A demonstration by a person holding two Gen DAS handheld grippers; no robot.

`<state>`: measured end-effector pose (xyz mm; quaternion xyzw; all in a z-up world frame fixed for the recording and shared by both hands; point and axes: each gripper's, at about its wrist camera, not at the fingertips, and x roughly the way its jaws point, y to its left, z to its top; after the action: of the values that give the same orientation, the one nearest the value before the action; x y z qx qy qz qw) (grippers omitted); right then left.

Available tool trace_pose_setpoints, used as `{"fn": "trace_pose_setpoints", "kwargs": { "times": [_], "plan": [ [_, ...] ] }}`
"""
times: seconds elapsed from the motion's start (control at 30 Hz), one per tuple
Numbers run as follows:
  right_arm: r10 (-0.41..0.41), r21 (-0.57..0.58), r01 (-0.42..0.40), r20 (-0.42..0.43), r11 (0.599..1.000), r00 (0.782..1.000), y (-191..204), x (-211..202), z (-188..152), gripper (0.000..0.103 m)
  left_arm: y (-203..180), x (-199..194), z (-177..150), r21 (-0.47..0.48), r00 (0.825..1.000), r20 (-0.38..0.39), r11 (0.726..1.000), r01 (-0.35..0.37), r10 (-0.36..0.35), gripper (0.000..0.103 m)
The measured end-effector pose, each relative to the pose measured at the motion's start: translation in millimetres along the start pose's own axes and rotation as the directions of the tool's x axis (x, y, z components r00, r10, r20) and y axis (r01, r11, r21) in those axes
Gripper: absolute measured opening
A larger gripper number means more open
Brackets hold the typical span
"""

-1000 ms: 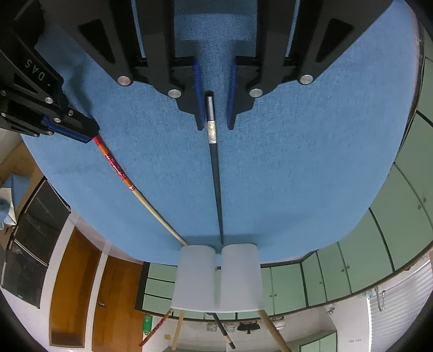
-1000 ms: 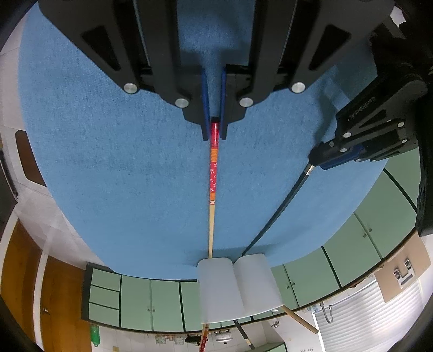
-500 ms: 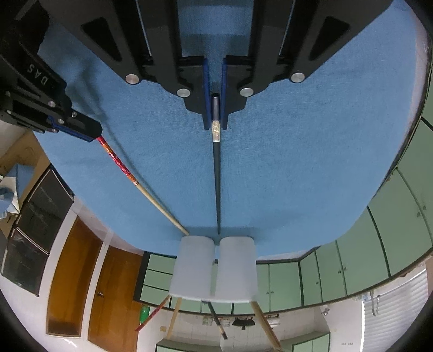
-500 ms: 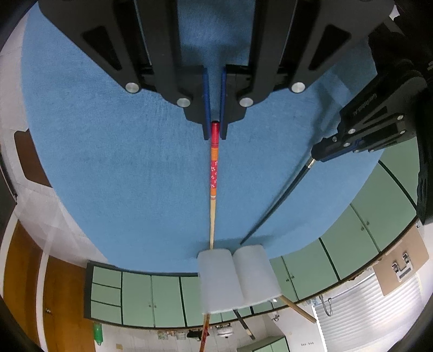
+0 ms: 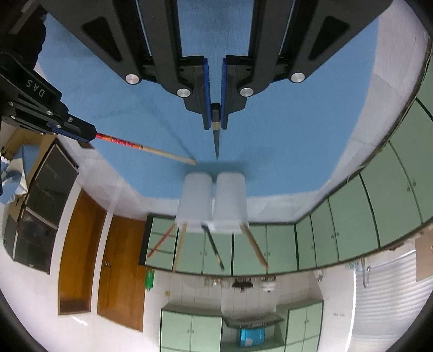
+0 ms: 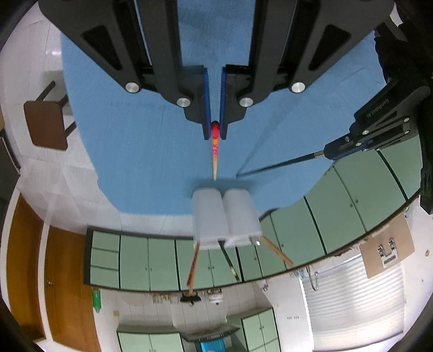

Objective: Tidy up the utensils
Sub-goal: 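Lift both chopsticks and carry them over the white utensil holders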

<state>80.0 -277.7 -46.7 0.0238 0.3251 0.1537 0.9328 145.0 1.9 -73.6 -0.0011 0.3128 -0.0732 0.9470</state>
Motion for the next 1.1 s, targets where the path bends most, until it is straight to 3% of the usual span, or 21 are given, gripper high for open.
{"fn": "trace_pose_setpoints", "kwargs": {
  "times": [0.47, 0.87, 1.1],
  "plan": [
    [0.061, -0.029, -0.059, 0.1, 0.998, 0.993, 3.9, -21.5, 64.3, 0.005, -2.8, -26.5, 55.7, 0.033, 0.99, 0.137, 0.999, 0.021, -0.025, 0.006],
    [0.138, -0.065, -0.131, 0.112, 0.989, 0.984, 3.1, -17.3, 144.0, 0.005, -9.2, -18.5, 104.9, 0.068, 0.982, 0.167, 0.995, 0.079, -0.089, 0.006],
    [0.132, -0.091, -0.115, 0.208, 0.989, 0.969, -2.4, -21.1, 210.9, 0.005, -6.6, -20.9, 153.7, 0.079, 0.963, 0.251, 0.993, 0.085, -0.102, 0.006]
  ]
}}
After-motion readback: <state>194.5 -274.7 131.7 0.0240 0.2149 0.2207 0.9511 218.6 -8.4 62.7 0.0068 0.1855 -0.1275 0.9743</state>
